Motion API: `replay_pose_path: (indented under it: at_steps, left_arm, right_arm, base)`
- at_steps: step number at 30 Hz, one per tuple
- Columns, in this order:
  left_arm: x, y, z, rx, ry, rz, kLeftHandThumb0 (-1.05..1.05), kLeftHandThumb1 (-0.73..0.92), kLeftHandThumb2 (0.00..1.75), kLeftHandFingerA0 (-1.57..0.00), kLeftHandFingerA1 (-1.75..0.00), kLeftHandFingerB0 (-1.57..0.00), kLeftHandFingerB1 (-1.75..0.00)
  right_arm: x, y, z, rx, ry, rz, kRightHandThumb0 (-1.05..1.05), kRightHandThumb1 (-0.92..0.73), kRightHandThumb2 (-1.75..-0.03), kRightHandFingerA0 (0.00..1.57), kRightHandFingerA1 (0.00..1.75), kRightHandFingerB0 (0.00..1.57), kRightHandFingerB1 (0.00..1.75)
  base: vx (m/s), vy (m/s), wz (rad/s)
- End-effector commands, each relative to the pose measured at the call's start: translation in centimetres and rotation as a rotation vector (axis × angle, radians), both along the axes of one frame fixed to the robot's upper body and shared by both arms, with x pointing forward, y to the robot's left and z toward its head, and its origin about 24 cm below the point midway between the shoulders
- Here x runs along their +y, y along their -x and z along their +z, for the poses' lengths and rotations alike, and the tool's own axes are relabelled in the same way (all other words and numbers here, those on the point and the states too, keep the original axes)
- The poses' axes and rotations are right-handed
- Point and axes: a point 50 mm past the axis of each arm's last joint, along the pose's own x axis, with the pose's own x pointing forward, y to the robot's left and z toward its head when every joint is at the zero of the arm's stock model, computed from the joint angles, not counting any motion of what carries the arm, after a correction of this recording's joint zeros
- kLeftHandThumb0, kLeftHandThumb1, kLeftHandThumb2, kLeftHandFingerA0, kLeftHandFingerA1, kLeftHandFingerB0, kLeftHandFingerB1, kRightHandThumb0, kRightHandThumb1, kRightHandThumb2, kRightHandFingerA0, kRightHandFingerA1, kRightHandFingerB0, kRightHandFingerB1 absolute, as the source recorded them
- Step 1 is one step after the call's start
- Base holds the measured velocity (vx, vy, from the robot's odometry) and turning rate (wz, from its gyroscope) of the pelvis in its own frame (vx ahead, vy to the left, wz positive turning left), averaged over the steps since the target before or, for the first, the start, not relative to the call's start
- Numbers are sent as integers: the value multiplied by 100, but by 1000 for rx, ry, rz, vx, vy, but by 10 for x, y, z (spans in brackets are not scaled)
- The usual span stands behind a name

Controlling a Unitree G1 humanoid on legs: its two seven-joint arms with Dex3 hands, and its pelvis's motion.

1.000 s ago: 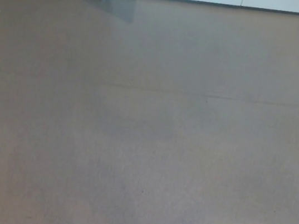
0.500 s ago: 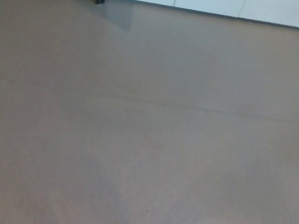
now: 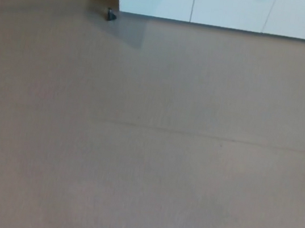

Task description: The robot walks towards an open cabinet and lifts its left hand to push the door towards the right to close it.

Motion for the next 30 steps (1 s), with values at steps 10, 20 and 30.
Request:
replay_pose_path:
  at_steps: [10,20,30]
  left_arm:
    - [3,0,3,-4,-50,-36,-22,59,57,-62,-47,-58,-46]
    - [1,-1,3,4,-64,-57,-21,59,57,-64,-47,-59,-47]
    - [2,-4,4,6,-76,-65,-31,46,78,-63,-61,-52,-57]
  right_arm:
    - [-2,9,-2,15,12,10,-32,-70,-61,56,43,44,38]
    - [-1,9,-2,32,47,51,-32,-71,-61,56,43,45,38]
    - [-1,5,-2,36,69,71,-33,-69,-60,60,44,47,39]
  base:
    - [383,51,-25]
    - [436,180,7]
    - [507,-164,17]
